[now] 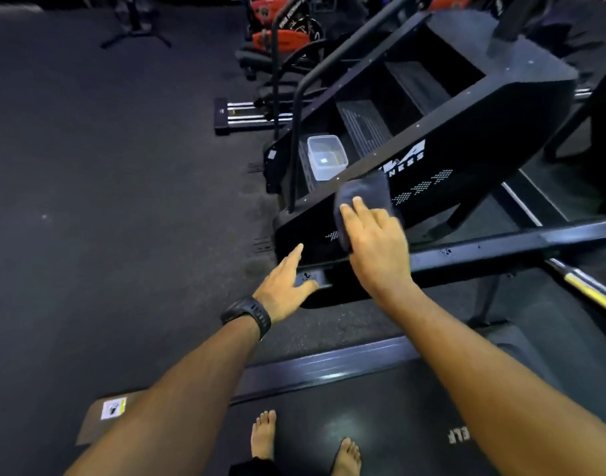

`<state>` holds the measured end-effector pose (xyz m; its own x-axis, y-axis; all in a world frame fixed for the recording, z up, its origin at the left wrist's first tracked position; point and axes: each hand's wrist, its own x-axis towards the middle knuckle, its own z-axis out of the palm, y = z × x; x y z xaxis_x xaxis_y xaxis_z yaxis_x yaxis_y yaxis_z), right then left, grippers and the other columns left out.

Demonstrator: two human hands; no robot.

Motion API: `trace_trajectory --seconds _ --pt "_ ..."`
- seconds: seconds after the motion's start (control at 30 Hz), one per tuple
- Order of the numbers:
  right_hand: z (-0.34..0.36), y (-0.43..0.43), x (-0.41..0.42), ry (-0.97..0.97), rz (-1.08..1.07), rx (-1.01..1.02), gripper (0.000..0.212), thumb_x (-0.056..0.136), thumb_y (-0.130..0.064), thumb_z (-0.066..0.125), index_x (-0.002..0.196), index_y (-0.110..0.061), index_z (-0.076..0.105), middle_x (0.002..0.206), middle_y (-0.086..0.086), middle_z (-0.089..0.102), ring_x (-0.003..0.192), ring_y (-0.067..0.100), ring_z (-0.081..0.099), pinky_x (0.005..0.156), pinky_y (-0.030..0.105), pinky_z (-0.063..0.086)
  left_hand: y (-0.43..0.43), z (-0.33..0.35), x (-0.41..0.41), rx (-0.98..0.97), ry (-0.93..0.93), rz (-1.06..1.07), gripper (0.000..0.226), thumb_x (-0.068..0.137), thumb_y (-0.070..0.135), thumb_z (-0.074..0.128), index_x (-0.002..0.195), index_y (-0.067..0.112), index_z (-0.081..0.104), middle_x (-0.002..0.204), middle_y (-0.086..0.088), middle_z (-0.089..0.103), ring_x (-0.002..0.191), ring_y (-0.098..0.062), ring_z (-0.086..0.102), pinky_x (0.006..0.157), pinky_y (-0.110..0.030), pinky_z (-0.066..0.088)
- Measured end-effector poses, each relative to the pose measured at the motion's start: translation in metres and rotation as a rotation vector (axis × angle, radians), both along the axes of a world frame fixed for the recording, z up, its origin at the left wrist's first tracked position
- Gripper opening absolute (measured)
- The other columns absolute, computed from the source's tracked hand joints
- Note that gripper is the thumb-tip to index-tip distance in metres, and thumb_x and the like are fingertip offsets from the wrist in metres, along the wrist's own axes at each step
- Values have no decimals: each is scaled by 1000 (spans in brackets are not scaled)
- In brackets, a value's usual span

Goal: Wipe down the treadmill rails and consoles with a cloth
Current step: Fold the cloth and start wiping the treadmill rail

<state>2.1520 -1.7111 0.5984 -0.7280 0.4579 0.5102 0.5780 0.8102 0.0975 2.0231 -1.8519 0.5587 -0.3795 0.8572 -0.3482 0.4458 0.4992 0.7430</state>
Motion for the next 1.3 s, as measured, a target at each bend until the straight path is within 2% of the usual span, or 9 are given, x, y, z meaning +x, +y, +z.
trace_trajectory --seconds 0.1,0.27,0.33,0.47,0.57,0.83,1.03,1.13,1.3 --pt "-21 -44 1 -120 148 -216 46 70 -31 66 110 -8 68 106 12 71 82 35 63 69 42 44 -4 1 5 -1 31 52 99 76 42 52 159 32 0 165 1 21 147 -24 31 116 -45 33" --pt "-20 -64 8 -36 76 -530 52 75 -62 48 103 -28 75 106 -8 67 100 22 56 100 55 39 -25 -10 6 -54 77 54 97 93 35 63 159 23 -7 167 2 8 151 -20 19 120 -37 24" --pt "-15 -59 -1 -84 88 -579 49 81 -63 49 109 -28 66 106 -5 56 102 22 49 91 50 45 -28 -14 8 -31 93 66 97 92 39 65 160 24 -3 167 3 11 150 -18 22 120 -36 26" --pt "-20 -52 -16 -279 78 -521 59 87 -57 45 141 -33 47 145 4 41 136 30 31 95 54 43 -22 -14 14 11 122 68 94 93 39 65 160 23 2 167 3 13 150 -17 23 118 -30 25" --pt "-21 -42 -18 -399 14 -617 63 92 -55 38 153 -40 34 167 1 18 152 36 6 111 69 22 -22 -12 14 -5 142 51 89 96 44 59 160 21 1 167 3 10 151 -16 18 119 -29 21" --pt "-29 -45 -9 -327 106 -513 57 85 -51 36 138 -38 51 140 -4 53 123 29 43 91 51 44 -24 -16 12 23 216 47 87 88 55 43 160 27 4 166 6 17 150 -13 21 121 -40 26" --pt "-23 -31 -5 -354 -111 -597 50 91 -49 38 136 -34 52 139 1 54 127 35 41 96 56 39 -25 -18 15 4 281 43 75 102 42 46 160 19 4 167 2 12 151 -14 15 120 -33 19" --pt "-30 -52 11 -245 -34 -524 54 83 -48 41 130 -31 59 139 1 57 128 37 42 96 59 40 -25 -20 18 23 314 62 72 102 41 45 159 18 9 166 0 16 150 -16 19 119 -33 22" --pt "-14 -31 -24 -421 91 -610 48 92 -53 41 135 -36 54 131 -4 59 119 31 49 92 50 44 -23 -21 20 24 360 94 67 101 43 43 158 17 17 163 -3 25 147 -22 28 116 -40 29"
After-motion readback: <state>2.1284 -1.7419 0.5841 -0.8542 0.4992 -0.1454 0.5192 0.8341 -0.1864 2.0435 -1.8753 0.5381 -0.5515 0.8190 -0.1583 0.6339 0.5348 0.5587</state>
